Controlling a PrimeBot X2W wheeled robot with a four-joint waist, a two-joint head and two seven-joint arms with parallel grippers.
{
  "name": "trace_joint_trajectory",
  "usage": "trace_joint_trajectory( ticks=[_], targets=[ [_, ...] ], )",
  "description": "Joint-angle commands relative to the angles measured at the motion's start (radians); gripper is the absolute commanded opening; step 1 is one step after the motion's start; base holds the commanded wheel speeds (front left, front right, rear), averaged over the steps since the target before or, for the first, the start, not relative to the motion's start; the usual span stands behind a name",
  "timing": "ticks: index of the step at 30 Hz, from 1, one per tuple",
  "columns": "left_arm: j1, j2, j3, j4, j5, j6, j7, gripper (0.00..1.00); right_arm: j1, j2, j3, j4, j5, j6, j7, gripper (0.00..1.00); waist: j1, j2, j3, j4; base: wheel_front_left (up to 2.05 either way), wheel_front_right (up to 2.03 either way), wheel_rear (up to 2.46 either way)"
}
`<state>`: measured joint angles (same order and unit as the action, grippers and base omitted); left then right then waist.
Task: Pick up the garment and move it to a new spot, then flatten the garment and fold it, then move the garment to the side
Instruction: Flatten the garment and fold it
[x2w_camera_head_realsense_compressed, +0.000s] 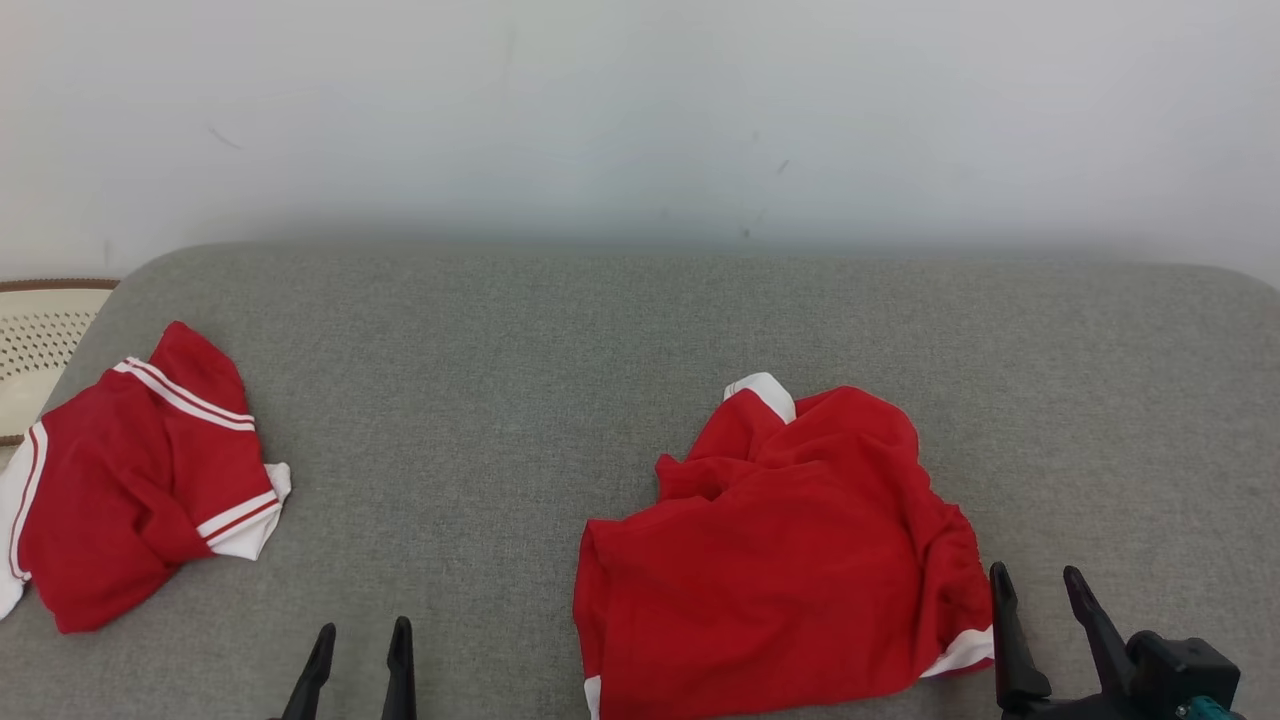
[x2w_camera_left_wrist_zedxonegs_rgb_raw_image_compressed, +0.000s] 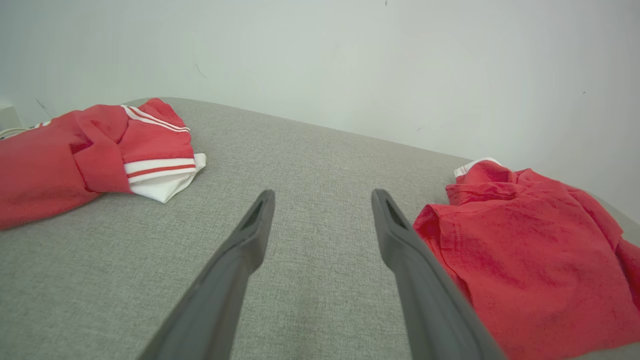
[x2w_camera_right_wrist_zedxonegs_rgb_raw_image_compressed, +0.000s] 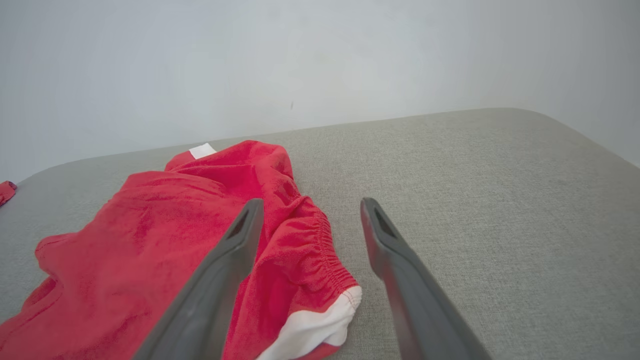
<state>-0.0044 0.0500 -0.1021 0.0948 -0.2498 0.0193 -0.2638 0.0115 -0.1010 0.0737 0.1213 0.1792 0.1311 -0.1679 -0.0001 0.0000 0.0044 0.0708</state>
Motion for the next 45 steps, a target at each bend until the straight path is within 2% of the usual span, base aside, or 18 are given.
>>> trace_joint_trajectory(
  ticks=[1, 10, 27, 45],
  targets=[
    [0.013, 0.001, 0.016, -0.006, 0.024, 0.009, -0.003, 1.0, 0.007, 0.003, -0.007, 0.007, -0.011, -0.001, -0.01, 1.0, 0.0001, 0.0, -0.006, -0.006, 0.0, 0.0, 0.0],
    [0.03, 0.008, 0.072, -0.004, 0.104, 0.037, -0.003, 1.0, 0.0, 0.012, -0.024, 0.03, -0.044, -0.001, -0.024, 1.0, 0.0001, 0.0, -0.025, -0.021, 0.0, 0.0, 0.0],
    [0.041, 0.005, 0.101, 0.02, 0.121, 0.028, -0.003, 1.0, -0.005, -0.016, 0.053, 0.039, -0.036, -0.001, -0.036, 1.0, 0.0001, 0.0, -0.04, -0.034, 0.0, 0.0, 0.0],
    [0.044, 0.002, 0.096, 0.025, 0.121, 0.019, -0.003, 1.0, -0.009, -0.023, 0.071, 0.047, -0.029, -0.001, -0.04, 1.0, 0.0001, 0.0, -0.037, -0.033, 0.0, 0.0, 0.0]
  ],
)
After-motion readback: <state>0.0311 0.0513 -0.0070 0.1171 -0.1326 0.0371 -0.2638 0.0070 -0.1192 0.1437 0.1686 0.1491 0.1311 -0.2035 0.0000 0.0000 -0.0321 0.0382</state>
